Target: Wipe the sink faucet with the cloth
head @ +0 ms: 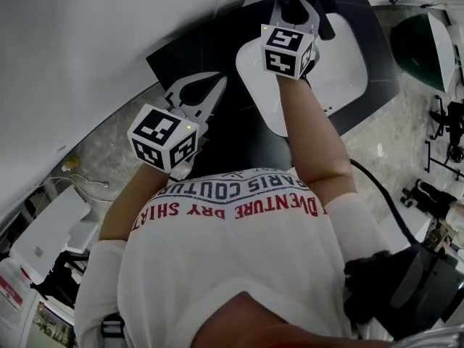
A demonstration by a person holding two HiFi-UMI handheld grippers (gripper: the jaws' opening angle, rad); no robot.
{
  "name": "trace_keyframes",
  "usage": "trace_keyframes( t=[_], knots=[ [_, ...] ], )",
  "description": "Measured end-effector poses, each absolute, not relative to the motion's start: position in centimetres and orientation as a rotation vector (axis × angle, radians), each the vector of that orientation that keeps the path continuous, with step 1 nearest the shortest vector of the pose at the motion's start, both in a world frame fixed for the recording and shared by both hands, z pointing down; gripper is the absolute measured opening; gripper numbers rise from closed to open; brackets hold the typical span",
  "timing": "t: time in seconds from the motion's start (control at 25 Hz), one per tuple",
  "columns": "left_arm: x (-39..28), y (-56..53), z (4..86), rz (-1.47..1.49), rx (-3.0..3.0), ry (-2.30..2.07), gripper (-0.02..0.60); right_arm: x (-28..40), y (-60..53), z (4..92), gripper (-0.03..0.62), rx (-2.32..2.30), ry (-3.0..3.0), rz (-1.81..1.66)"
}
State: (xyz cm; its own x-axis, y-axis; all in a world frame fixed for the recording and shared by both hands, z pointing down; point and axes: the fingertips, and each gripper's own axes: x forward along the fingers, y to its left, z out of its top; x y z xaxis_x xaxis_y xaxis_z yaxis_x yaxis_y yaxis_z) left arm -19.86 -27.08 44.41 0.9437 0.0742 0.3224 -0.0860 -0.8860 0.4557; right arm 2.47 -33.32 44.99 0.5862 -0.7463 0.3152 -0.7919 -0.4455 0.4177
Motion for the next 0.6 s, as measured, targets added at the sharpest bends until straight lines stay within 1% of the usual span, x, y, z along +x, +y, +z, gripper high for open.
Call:
trace_keyframes(
  t=[0.32,0.6],
  knots=[
    [-20.4,-27.1,45.2,0.49,2.617,-0.017,0.0,3.5,-31.5,51.2,0.077,2.304,-1.181,0.368],
    [-20.3,-27.2,45.5,0.492,2.616,-0.024,0.0,3.9,-31.1,53.2,0.077,2.292,-1.156,0.426]
  ],
)
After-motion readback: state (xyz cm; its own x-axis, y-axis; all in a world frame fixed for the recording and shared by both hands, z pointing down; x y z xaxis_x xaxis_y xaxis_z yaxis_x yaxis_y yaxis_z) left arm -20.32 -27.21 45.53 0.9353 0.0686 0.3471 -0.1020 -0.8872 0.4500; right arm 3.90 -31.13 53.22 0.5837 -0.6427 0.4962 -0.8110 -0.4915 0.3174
